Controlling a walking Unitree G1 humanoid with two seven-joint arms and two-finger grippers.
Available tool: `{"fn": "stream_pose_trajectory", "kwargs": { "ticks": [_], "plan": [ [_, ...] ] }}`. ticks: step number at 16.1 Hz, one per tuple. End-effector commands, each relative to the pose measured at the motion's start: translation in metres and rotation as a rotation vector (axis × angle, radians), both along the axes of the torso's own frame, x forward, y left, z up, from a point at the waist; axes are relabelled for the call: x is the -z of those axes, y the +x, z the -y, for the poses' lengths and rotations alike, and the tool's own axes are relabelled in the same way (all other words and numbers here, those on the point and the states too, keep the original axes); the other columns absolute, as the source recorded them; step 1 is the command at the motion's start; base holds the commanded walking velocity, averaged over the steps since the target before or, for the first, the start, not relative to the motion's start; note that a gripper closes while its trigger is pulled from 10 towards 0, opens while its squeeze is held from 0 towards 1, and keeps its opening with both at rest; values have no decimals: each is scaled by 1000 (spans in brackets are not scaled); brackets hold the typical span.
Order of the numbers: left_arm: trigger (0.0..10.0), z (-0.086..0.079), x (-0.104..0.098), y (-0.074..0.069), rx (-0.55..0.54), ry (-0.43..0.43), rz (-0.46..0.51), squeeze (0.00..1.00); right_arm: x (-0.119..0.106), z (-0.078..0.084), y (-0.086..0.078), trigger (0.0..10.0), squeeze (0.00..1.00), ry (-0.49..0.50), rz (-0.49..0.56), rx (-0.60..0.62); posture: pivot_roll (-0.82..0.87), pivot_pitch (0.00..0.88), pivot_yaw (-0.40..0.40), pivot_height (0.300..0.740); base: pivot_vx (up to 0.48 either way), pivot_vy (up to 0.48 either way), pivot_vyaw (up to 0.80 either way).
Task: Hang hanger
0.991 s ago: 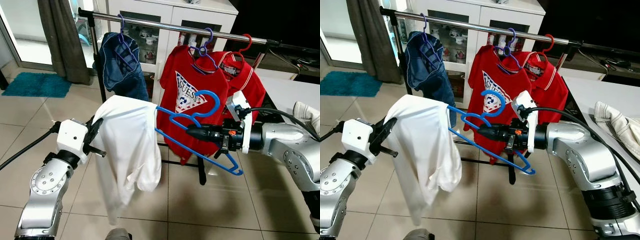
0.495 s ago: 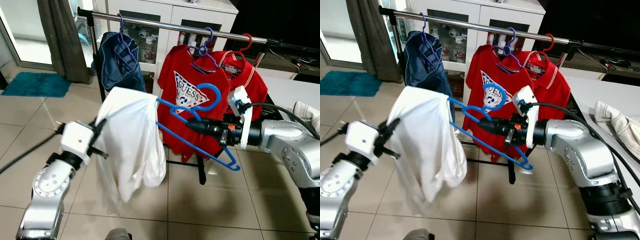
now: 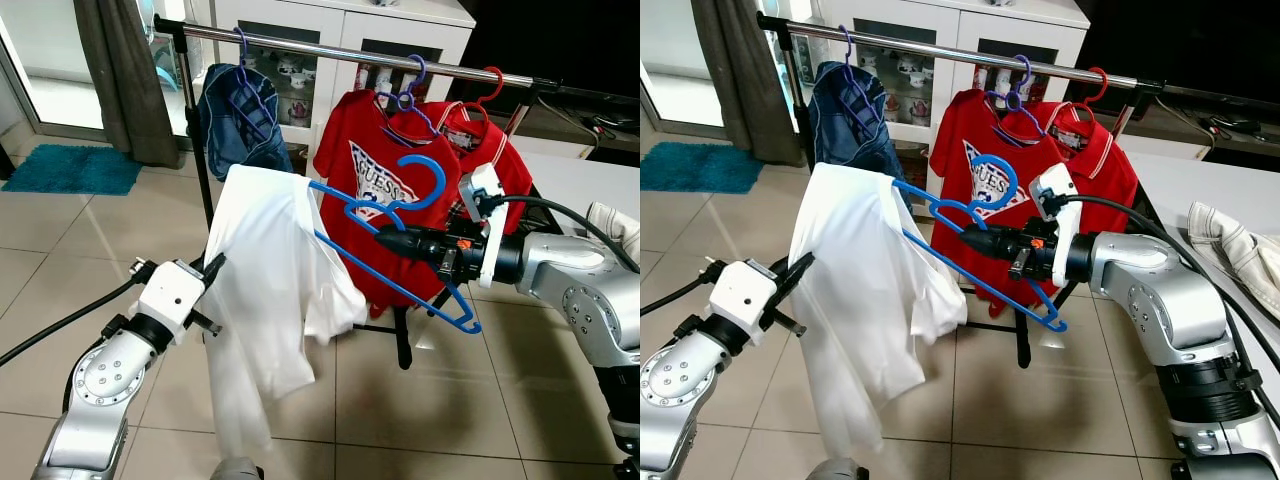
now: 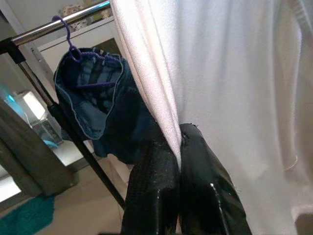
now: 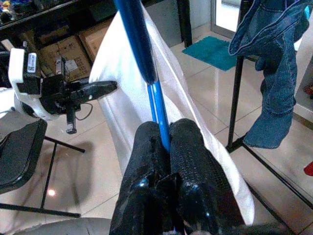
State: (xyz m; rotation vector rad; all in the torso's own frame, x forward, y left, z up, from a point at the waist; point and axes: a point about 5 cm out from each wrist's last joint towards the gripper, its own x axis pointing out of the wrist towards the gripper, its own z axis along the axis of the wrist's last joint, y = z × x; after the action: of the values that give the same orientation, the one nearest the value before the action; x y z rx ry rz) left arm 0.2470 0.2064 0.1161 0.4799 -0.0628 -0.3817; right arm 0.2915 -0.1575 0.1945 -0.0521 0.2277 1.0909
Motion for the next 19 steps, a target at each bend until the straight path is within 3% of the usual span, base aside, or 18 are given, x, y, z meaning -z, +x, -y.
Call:
{"fn": "stream_pose_trajectory", "kwargs": {
  "ticks": [1,2,3,4,5,10,13,14,16,18,19],
  "plan": [
    [0,-1,-1,1,-3,13,8,0,-11,6,3,10000,0,31,31,33,123,0,-81,740,0,0,0],
    [9020,-3,-1,2,-26,22,12,0,-11,6,3,10000,0,34,31,28,123,0,-82,740,0,0,0],
    [10000,-6,-2,4,-73,21,19,0,-12,5,3,10000,0,38,31,21,122,0,-82,740,0,0,0],
    [10000,-7,-2,4,-78,18,20,0,-12,5,3,10000,0,38,31,21,122,0,-82,740,0,0,0],
    [10000,-8,-5,3,-63,-85,2,1000,-12,5,2,10000,0,37,32,15,123,0,-84,740,0,0,0],
    [10000,-16,-11,-4,39,-139,-42,1000,-12,3,2,10000,0,41,35,-2,132,0,-87,740,0,0,0],
    [10000,-23,-17,-5,30,-152,-29,1000,-12,3,2,10000,0,44,36,-7,132,0,-86,740,0,0,0],
    [10000,-33,-26,-1,15,-167,-6,1000,-11,5,2,10000,0,40,38,-1,134,0,-84,740,0,0,0],
    [10000,-37,-37,3,37,-163,-6,1000,-11,5,2,10000,0,34,45,-4,135,0,-81,740,0,0,0],
    [10000,-34,-54,9,113,-197,-25,1000,-11,4,0,10000,0,1,58,-30,136,0,-80,740,0,0,0],
    [10000,-30,-75,13,232,-208,-62,1000,-11,3,-1,10000,0,-27,69,-56,142,0,-88,740,0,0,0]
  ]
}}
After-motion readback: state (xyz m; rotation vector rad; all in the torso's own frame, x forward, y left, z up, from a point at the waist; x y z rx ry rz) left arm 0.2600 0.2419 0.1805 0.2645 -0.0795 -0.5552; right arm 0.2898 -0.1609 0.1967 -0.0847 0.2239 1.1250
